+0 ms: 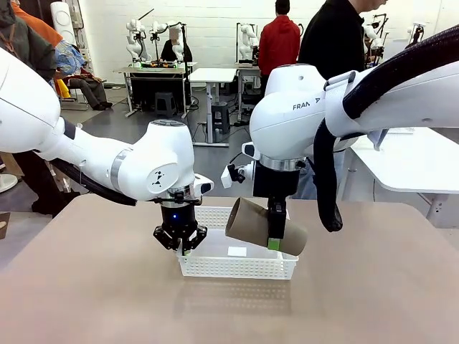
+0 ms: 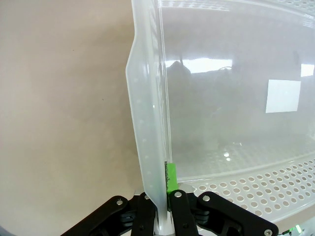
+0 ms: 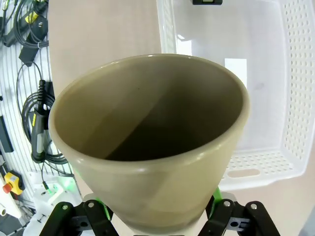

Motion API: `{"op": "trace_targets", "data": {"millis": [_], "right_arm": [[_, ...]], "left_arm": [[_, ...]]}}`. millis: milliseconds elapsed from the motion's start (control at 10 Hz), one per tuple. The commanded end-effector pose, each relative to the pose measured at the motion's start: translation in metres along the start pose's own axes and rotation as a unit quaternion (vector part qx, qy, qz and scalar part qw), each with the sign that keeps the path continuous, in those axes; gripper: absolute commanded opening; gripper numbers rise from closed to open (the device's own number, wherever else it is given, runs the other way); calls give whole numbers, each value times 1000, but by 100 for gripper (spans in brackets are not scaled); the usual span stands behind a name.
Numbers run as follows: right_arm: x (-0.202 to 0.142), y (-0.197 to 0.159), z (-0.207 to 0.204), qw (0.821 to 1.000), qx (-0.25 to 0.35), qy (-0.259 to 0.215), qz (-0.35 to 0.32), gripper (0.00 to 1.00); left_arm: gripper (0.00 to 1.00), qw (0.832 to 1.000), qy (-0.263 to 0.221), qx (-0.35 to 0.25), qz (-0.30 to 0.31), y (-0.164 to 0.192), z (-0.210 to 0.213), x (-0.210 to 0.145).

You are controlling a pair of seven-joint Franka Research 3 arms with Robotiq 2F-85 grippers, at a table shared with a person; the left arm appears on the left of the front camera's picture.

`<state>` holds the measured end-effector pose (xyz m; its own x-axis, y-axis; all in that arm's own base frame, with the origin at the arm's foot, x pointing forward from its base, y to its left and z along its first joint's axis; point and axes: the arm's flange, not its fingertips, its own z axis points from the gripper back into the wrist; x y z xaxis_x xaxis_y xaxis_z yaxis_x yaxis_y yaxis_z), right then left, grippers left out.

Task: Clean and organize the cups into the basket.
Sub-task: Pick up the Organizing basket and move it to the center of the table, then pick up the Reusable plastic cup from the right side of the table and place it inside the Organizing basket.

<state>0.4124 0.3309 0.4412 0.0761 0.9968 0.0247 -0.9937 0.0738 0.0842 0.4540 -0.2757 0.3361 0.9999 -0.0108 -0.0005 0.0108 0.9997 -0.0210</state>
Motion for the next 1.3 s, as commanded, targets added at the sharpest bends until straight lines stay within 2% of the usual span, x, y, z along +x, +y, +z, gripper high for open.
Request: {"op": "trace_targets", "data": {"millis": [0,100,500,800,1200], "right_arm": [[-4,-1,0,999,-9,-15,30,83],[-2,-7,-3,998,-21,-31,52,83],[2,-43,-19,995,-35,-63,72,83],[4,-57,-33,996,-31,-61,63,83],[1,-76,-67,998,3,-51,43,83]], "left_arm": [[0,1000,-1,-3,-3,3,-2,-3],[0,1000,-1,-3,-3,3,-2,-3],[0,1000,-1,-3,-3,3,-2,-3],[0,1000,-1,-3,-3,3,-2,-3],[0,1000,-1,-3,-3,3,-2,-3]]}}
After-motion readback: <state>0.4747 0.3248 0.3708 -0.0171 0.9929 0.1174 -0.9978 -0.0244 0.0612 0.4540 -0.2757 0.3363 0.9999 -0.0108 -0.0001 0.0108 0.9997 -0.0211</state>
